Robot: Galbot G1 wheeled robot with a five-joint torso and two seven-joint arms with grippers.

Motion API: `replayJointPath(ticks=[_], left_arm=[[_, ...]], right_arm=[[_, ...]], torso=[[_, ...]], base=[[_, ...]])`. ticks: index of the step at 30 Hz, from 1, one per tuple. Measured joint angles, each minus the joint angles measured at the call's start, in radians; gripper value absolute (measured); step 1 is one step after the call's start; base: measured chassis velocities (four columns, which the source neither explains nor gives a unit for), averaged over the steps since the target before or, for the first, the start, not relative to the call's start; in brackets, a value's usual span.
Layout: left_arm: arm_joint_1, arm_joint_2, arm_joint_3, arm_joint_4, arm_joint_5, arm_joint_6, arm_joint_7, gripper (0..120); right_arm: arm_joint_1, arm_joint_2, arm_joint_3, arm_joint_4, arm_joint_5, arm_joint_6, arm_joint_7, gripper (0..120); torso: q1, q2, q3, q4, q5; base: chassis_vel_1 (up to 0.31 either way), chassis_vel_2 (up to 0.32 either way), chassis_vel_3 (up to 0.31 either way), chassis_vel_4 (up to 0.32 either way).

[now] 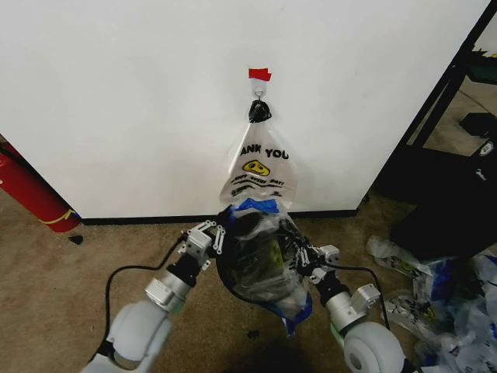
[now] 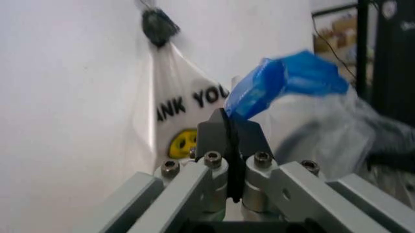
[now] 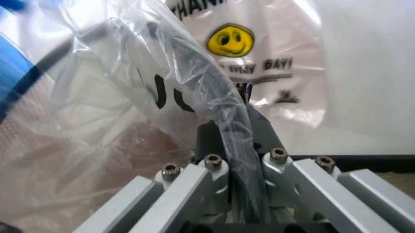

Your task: Pick up the garbage bag from the wall and place it over the trash bin.

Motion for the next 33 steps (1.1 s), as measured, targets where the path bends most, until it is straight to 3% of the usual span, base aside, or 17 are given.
replayJointPath(ticks=[7,18,25,33], left_arm=[[-0.076,0.106,-0.002,0.074,0.000,0.025,0.070,0],[-0.155,0.134,0.014,0.131,-0.007,0.101,-0.001,0],[-0.181,0.159,0.009,0.208,-0.012,0.052,0.192,0],[-0.204,0.145,0.012,0.266,-0.049,0.016,0.232,0]], right_arm=[[-0.001,-0.003,0.005,-0.003,0.091,-0.012,-0.096,0],[-0.001,-0.001,0.013,-0.018,0.126,-0.028,-0.185,0],[0.003,0.009,0.021,-0.028,0.153,0.009,-0.196,0],[0.011,0.026,0.018,-0.056,0.233,0.054,-0.204,0]], torso=[[0.000,0.000,0.000,-0.0001,0.0000],[0.000,0.000,0.000,-0.0001,0.0000],[0.000,0.000,0.000,-0.0001,-0.0001],[0.000,0.000,0.000,-0.0001,-0.0001]], base=[[0.000,0.000,0.000,0.000],[0.000,0.000,0.000,0.000],[0.000,0.000,0.000,0.000],[0.000,0.000,0.000,0.000]])
